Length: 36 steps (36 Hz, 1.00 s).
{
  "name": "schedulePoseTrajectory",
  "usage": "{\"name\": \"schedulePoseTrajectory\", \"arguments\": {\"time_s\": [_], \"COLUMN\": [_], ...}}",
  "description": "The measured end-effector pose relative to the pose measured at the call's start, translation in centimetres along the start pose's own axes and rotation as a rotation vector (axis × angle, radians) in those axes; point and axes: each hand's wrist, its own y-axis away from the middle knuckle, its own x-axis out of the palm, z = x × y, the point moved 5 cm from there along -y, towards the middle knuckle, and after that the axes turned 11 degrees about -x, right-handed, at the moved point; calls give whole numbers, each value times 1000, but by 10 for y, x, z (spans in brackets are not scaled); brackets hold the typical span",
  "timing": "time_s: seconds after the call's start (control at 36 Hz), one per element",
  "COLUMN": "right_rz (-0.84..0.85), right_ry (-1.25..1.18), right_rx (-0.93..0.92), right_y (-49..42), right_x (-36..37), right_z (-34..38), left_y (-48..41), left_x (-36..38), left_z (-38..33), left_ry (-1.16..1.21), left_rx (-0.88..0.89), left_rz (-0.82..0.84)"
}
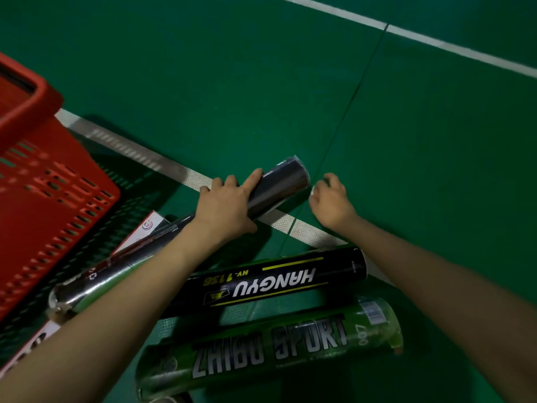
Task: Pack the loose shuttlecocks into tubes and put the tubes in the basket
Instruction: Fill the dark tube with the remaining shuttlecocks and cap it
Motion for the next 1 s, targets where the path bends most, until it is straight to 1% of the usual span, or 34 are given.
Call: {"name": "schedulePoseTrajectory", "arguments": {"time_s": [0.08,0.14,0.19,0.28,0.31,0.36,0.42,0.61,0.72,0.86,1.0], "right_rz": [-262,-428,-489,-449,-416,-348,-314,-314,-336,-307,-315], "right_ry": [-370,-601,-792,-979,-998,-932,-888,-876,-884,-1045,-1076], "right_rx": [183,242,265,218,182,123,83,30,-25,-4,25], "right_y": [-3,-2,-1,0,1,4,8,17,21,25,25], "right_x": [-28,-49,-64,-74,-75,-76,-74,-80,-89,-96,-101], "right_z": [-2,0,4,13,18,27,34,38,39,42,42], "left_y": [2,4,6,10,11,13,15,25,32,34,39], "left_x": [-3,-5,-7,-11,-13,-17,-20,-25,-30,-37,-40], "left_z": [-2,-4,-7,-12,-13,-15,-17,-19,-22,-23,-26], "left_ry": [12,18,25,45,55,77,96,179,181,196,251], "left_rx": [10,20,31,51,58,75,93,145,183,206,213], "left_rz": [-2,-8,-15,-37,-44,-53,-54,-75,-99,-106,-70]}}
